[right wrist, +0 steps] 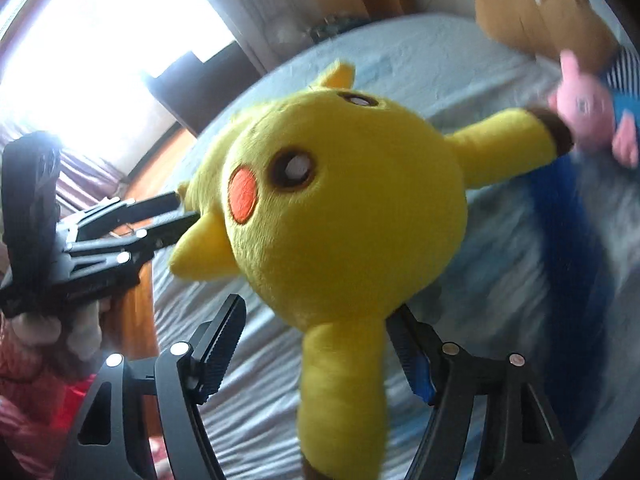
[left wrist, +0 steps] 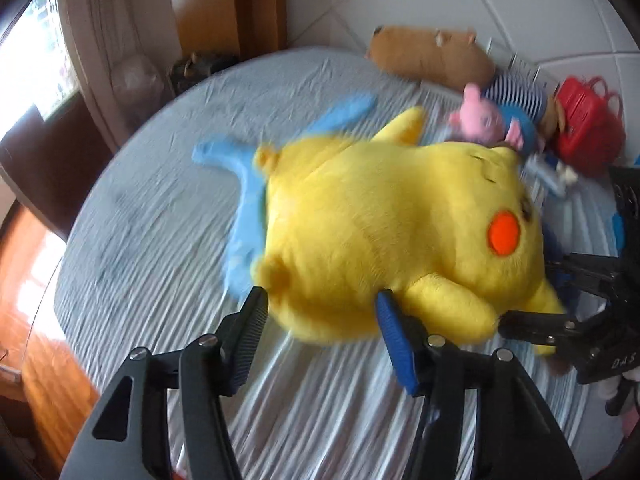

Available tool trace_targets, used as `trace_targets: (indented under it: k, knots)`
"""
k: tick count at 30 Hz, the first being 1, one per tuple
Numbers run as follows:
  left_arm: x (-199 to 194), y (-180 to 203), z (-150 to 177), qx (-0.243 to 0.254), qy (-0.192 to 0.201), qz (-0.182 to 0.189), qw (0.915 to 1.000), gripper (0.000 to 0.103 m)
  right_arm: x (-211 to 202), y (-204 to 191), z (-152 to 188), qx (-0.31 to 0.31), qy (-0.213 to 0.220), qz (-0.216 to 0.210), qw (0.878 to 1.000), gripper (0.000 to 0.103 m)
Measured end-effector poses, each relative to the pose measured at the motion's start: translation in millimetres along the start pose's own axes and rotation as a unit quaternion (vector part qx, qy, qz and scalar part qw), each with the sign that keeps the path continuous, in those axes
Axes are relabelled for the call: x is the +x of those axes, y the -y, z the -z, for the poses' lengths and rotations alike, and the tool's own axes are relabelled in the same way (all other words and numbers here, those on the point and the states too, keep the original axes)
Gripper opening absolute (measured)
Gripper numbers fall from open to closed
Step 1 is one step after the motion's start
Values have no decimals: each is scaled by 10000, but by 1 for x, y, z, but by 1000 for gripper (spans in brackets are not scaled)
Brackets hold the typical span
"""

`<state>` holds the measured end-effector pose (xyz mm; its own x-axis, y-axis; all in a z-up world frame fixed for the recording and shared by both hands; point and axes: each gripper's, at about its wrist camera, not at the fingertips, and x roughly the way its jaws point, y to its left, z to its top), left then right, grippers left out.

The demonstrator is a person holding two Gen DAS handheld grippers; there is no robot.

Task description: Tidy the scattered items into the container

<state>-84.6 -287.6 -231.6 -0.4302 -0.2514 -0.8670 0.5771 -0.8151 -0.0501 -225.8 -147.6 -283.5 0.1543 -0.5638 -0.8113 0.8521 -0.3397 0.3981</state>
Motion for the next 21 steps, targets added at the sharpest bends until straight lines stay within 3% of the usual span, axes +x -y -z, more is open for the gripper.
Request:
trace_targets:
  k: [3,5,7,10,12,16,21]
  knots:
    - [-6,-7,4,80,-52,88,9999,56,-3,-5,15,287,70,288,9991,75]
    - [-12,-6,2,191,42,205,9996,70,-17,-6,18,449,301,426,9976,79]
    - [-15,-5,-3,300,141,357,9988,78,-28,-8,17,540,468,625,9955,103]
    - [-14,-6,-13,370,206,514,9978,81,-45,-8,14,770,707,1006,9894,103]
    - [-10,-10,-18,271,176,573,9978,81,-49,-4,12,1110,826,744,9876,103]
    - [5,-14,-21,201,-37,712,9973,81,-42,0,8,1229,765,869,9856,103]
    - [17,-11,-28,255,-121,997,9946,82,-19,11,-6,1618,757,536,9825,103]
